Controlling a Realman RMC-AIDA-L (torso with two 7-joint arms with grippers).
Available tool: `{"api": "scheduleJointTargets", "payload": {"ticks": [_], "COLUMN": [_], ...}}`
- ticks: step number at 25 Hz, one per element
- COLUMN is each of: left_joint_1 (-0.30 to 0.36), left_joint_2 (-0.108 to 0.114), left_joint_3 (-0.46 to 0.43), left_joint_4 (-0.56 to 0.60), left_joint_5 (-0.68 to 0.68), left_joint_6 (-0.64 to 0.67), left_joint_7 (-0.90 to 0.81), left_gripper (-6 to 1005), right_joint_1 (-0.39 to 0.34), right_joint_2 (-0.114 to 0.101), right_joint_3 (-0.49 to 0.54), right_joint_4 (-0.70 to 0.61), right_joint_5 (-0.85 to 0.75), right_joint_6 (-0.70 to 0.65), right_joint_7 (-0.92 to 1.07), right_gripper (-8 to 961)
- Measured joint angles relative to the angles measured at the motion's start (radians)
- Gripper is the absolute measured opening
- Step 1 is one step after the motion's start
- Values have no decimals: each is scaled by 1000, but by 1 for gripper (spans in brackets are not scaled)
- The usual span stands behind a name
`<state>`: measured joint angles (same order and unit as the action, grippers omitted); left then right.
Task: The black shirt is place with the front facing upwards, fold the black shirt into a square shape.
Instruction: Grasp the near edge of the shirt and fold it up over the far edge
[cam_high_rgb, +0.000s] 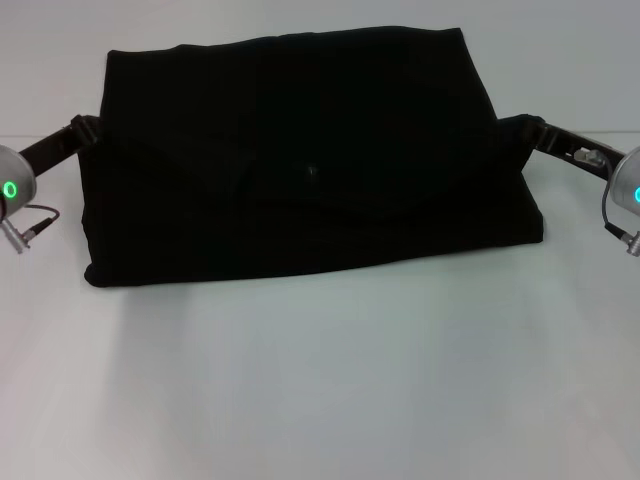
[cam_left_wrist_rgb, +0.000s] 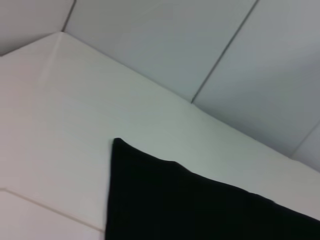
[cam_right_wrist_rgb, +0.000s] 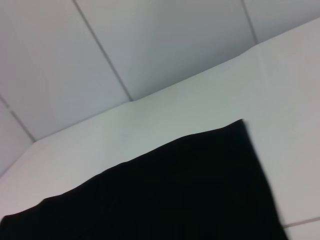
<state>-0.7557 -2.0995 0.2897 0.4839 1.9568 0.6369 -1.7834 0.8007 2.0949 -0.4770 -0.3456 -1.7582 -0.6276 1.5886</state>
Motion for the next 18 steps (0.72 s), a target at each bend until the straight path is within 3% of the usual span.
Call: {"api": "scheduleJointTargets", "payload": {"ticks": [6, 11, 14, 18], "left_joint_1": [-13, -12, -3, 29], "left_joint_2": [-37, -54, -54, -41], "left_joint_3": [0, 0, -2, 0], "left_joint_4": [-6, -13, -14, -18], "left_joint_5": [-82, -154, -161, -179], "left_joint_6": [-70, -72, -72, -53], "left_joint_7": [135, 230, 233, 213], "left_gripper": [52, 53, 244, 419], "right_joint_1": [11, 15, 15, -5], "right_joint_2": [1, 3, 3, 0], "right_joint_3": [-22, -28, -26, -21], "right_joint_4": [12, 24, 25, 24], "right_joint_5": [27, 28, 28, 66], "right_joint_6": [57, 73, 71, 46], "right_joint_7": [-61, -81, -83, -84], "right_gripper": [33, 62, 154, 331]}}
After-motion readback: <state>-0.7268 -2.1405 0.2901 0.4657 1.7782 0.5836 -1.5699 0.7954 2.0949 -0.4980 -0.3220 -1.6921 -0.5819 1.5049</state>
